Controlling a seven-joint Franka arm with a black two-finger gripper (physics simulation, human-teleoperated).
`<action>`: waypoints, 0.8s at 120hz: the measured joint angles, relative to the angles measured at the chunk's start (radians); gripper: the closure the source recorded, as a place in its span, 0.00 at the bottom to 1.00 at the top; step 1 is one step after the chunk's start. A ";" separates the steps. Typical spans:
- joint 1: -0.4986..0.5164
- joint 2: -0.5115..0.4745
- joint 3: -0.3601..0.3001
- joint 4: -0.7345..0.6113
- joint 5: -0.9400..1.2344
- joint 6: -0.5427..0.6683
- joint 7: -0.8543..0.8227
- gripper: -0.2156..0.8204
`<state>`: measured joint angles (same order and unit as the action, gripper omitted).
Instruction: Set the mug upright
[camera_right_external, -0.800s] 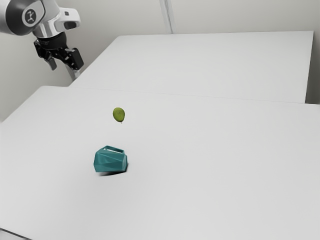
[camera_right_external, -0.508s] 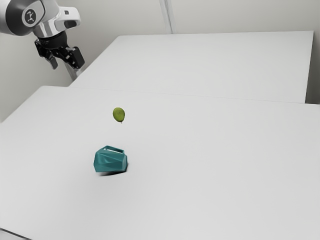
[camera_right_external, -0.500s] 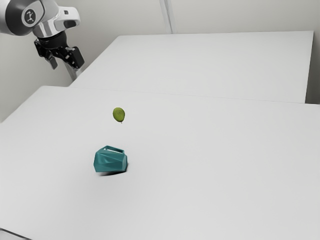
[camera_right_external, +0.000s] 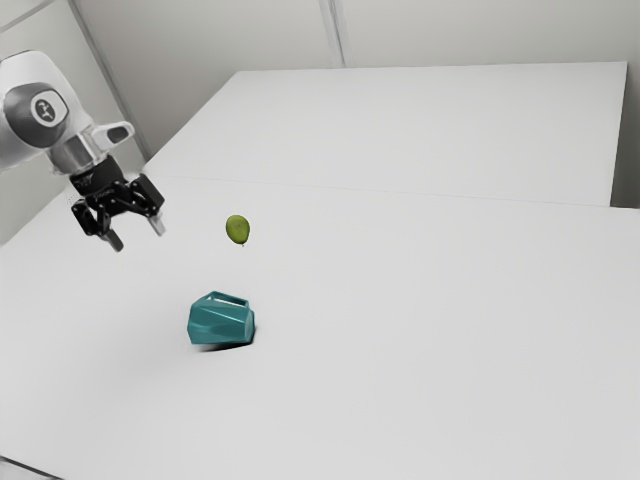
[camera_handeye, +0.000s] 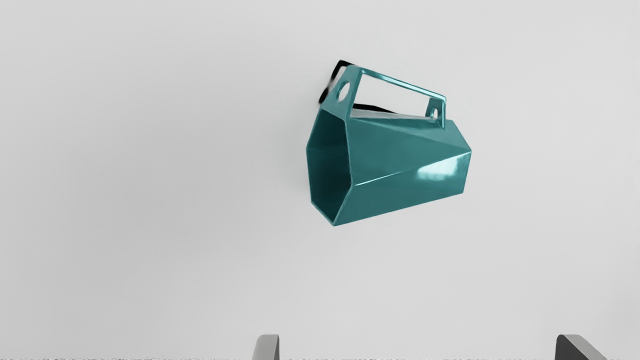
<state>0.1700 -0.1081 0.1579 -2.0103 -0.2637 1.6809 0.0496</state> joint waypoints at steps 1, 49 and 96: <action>0.003 0.004 0.002 -0.005 -0.009 0.000 -0.001 0.21; 0.040 0.258 0.028 -0.036 -0.266 0.010 -0.014 0.21; 0.034 0.387 0.022 -0.011 -0.449 0.056 -0.018 0.21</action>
<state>0.2039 0.2792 0.1795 -2.0218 -0.7131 1.7366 0.0315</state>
